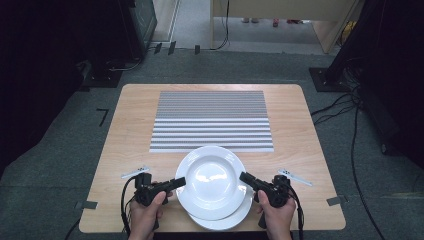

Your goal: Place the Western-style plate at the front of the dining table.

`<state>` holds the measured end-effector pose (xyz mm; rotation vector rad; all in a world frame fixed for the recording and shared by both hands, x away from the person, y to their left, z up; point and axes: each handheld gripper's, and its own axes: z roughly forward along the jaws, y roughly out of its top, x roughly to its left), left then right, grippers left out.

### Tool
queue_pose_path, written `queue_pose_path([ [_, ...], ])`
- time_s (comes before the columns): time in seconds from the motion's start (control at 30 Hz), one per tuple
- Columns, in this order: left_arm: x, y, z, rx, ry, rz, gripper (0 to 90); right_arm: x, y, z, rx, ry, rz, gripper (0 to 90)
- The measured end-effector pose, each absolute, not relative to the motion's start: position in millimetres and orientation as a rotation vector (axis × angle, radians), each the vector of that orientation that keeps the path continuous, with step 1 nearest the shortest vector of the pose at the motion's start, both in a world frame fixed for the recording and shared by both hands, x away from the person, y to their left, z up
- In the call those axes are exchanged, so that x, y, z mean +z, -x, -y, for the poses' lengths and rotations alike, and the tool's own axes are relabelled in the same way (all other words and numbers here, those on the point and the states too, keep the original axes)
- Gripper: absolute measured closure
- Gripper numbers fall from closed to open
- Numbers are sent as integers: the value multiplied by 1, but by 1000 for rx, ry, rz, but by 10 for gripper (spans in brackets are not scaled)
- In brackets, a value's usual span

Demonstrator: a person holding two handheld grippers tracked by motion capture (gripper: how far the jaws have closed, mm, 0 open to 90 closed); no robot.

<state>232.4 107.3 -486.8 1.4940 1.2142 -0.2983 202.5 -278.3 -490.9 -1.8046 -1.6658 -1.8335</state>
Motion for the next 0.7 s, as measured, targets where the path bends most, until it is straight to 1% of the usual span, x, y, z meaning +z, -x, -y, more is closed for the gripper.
queue_pose_path([
  [0.4,-470,-250,-103,-285,-1487,-1196,829,-478,-217,283,-1864,1785,1650,826],
  [0.7,-465,-268,-105,-282,-1490,-1183,828,-469,-238,283,-1869,1766,1671,829],
])
